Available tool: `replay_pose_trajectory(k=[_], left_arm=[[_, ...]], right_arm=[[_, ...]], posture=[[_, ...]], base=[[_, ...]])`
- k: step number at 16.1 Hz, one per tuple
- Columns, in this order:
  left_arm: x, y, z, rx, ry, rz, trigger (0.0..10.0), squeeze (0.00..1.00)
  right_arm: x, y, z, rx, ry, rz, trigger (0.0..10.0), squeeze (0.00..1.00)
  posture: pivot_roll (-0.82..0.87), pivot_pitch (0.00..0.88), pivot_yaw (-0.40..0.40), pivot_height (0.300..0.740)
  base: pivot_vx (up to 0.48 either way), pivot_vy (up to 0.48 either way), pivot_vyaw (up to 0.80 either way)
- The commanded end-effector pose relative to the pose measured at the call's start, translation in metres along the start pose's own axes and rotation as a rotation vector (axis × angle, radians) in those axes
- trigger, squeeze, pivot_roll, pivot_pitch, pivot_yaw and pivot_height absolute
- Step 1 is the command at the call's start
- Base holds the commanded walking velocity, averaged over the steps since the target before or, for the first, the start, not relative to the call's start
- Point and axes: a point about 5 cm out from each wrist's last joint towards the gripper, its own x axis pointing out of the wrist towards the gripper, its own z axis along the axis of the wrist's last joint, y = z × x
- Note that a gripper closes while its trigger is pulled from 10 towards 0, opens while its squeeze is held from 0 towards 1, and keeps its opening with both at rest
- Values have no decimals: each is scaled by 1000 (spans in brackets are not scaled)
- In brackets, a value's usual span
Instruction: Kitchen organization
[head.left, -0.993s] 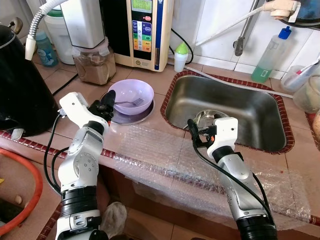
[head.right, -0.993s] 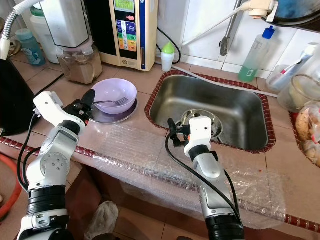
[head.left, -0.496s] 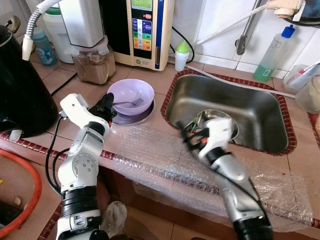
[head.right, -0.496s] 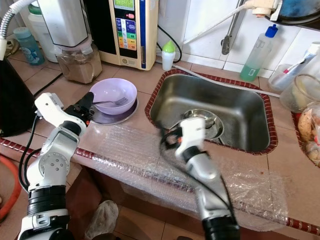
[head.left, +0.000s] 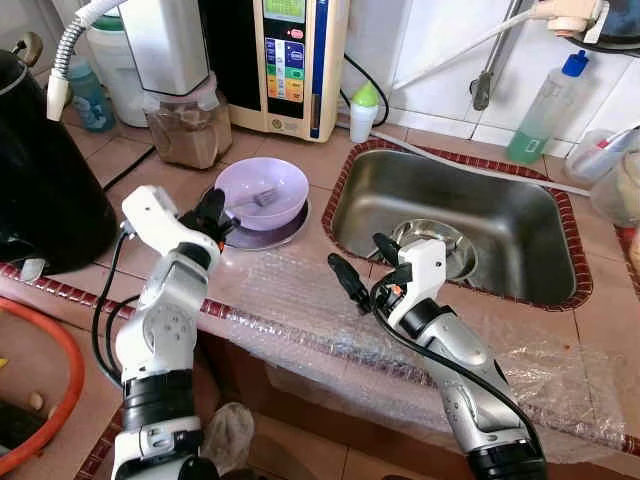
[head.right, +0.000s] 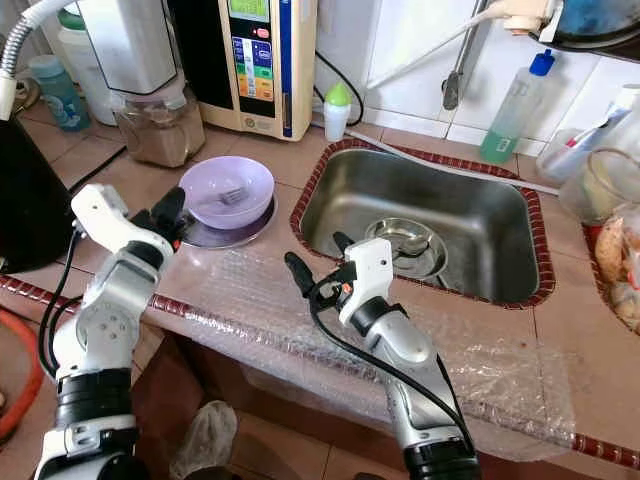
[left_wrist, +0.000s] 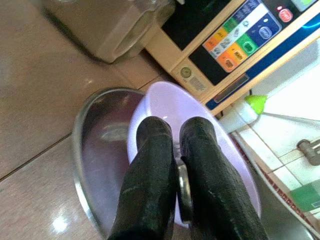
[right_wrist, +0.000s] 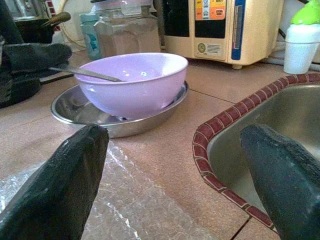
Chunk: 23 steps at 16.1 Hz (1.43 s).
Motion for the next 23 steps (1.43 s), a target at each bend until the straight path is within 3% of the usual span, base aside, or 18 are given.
replay_pose_trajectory(k=[1,5,10,11,12,13,14,15,16,18,19,20,23], left_arm=[[2,-2,0,1,13,6,0,0],[2,-6,7,60,-17,-32,0,0],[3,-34,38,189,-143,-175,0,0],[3,-44,42,247,-153,-217,0,0],[3,-64,44,392,-152,-309,0,0],[2,-73,43,429,-150,-361,0,0],[-2,-95,38,473,-144,-476,0,0],[-4,-103,32,512,-129,-526,0,0],[-6,-112,21,582,-93,-594,0,0],[-9,-124,2,639,-32,-684,0,0],[-9,-124,2,639,-32,-684,0,0],[-12,-131,-16,687,35,-761,0,0],[-19,-134,-36,765,134,-859,0,0]], right_arm=[[2,0,3,-7,-1,8,10000,0],[4,3,1,-25,11,37,10000,0],[11,-4,13,-122,-32,-2,10000,0],[12,-8,18,-177,-59,-36,10000,0],[14,-16,28,-279,-104,-103,10000,0],[15,-17,31,-318,-113,-121,10000,0],[17,-20,37,-379,-134,-145,10000,0],[18,-21,40,-430,-141,-152,10000,0],[18,-23,44,-549,-149,-166,10000,0],[19,-23,46,-669,-162,-171,10000,0],[19,-23,46,-669,-162,-171,10000,0],[19,-20,40,-699,-153,-159,10000,0],[19,-20,31,-739,-125,-158,10000,0]], posture=[[-16,0,7,740],[-12,0,8,740],[-8,0,5,740],[-8,0,2,740],[0,0,-3,740],[0,0,-3,740],[-3,0,-2,740],[-3,0,-2,740],[-3,0,-2,740],[-7,0,3,740],[-7,0,3,740],[-11,0,11,740],[-19,0,21,740]], base=[[0,0,0],[0,0,0],[0,0,0],[0,0,0],[0,0,0],[0,0,0],[0,0,0],[0,0,0],[0,0,0],[0,0,0],[0,0,0],[0,0,0],[0,0,0]])
